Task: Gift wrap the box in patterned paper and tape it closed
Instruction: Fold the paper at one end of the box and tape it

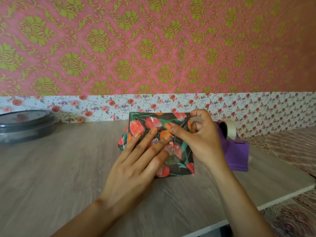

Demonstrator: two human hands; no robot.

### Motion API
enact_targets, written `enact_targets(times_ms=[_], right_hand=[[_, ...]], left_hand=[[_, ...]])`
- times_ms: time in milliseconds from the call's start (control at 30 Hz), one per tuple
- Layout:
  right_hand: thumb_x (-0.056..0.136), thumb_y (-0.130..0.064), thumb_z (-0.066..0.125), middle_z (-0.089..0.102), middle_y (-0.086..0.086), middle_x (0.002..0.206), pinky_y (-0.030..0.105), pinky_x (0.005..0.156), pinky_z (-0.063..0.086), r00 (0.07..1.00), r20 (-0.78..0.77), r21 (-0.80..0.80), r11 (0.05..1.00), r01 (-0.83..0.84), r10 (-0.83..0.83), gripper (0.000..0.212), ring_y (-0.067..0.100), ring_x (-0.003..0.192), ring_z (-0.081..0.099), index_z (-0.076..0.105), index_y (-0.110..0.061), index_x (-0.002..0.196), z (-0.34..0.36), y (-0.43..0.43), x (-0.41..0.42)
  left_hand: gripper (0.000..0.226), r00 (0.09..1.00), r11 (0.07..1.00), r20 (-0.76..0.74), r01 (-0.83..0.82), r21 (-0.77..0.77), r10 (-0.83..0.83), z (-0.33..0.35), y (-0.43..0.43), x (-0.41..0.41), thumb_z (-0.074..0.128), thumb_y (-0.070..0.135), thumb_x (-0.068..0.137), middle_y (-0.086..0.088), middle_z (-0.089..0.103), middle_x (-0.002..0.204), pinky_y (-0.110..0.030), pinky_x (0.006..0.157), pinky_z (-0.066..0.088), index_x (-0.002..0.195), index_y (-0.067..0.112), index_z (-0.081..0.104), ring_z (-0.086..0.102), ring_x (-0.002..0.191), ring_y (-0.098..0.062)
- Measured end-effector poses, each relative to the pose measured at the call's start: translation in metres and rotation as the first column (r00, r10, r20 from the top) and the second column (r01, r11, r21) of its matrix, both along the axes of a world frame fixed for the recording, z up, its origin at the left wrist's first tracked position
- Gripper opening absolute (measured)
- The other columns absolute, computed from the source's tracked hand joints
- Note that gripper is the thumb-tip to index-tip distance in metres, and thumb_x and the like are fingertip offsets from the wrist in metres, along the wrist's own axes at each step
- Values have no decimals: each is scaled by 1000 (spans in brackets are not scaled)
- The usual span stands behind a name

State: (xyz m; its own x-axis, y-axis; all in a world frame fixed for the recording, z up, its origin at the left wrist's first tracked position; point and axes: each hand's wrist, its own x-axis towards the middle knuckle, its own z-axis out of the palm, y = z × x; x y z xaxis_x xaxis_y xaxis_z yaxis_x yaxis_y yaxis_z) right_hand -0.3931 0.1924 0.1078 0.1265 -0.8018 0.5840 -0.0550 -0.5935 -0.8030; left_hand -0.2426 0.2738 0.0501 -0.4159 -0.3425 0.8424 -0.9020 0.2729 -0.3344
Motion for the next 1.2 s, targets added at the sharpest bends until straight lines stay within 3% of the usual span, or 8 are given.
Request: enact_targets(times_ms=[267,367,467,633,733,900,1067,1200], right_hand=[[52,-26,72,54,-6,46,10,48,37,972,91,140,963,-230,218,50,-1,43,47,53,-18,98,-26,-4,-48],[63,-28,76,64,-8,56,12,57,46,990,95,77,992,96,-103,31,-1,54,57,59,-24,88,-30,-19,-79],[80,-23,71,67,-6,81,33,72,51,835,149,38,846,531,-530,18,10,73,61,59,-23,93,-29,-41,-109],[87,-50,56,57,12,123,35,82,40,786,-341,189,781,596,-517,54,22,98,54,50,-11,123,-18,-77,-133],[85,-43,63,53,11,126,33,81,39,830,-401,312,794,522,-389,54,20,95,49,51,-8,123,-16,-93,-134],[74,-9,77,60,14,112,36,70,52,898,-168,443,783,437,-407,44,22,80,62,54,-8,110,-16,-105,-129],[75,5,69,65,12,104,42,80,55,766,432,605,783,144,-476,36,23,78,65,57,-10,106,-29,-101,-116],[78,6,57,56,0,68,12,35,37,688,589,550,834,43,-424,14,1,34,49,54,-8,81,-32,-79,-111]], left_hand=[[57,999,999,-37,-5,34,6,5,1,4,74,7,72,0,40,143,-41,116,22,122,13,46,34,137,-25],[55,999,1000,-48,10,19,-9,6,1,1,73,5,71,-3,44,141,-43,114,24,120,12,47,36,136,-26],[55,999,1000,-27,22,-8,-23,3,1,-1,68,4,73,-3,45,141,-44,113,25,123,13,46,37,135,-27],[62,992,991,14,-122,-50,123,-1,2,-2,69,7,64,1,40,140,-56,114,-2,121,14,46,19,143,-25],[63,976,974,25,-213,-76,215,-2,1,-4,66,5,61,3,40,139,-62,106,-15,120,15,47,6,146,-24],[67,968,966,27,-249,-65,251,-3,-3,-1,72,10,57,6,39,141,-66,103,-16,120,16,49,6,146,-29],[62,979,974,9,-201,-108,203,-2,-3,-3,71,9,61,5,39,141,-69,103,-11,118,15,48,8,146,-28],[63,980,976,9,-199,-87,201,-2,-3,-2,72,9,58,5,40,139,-66,105,-14,117,15,48,9,146,-28]])
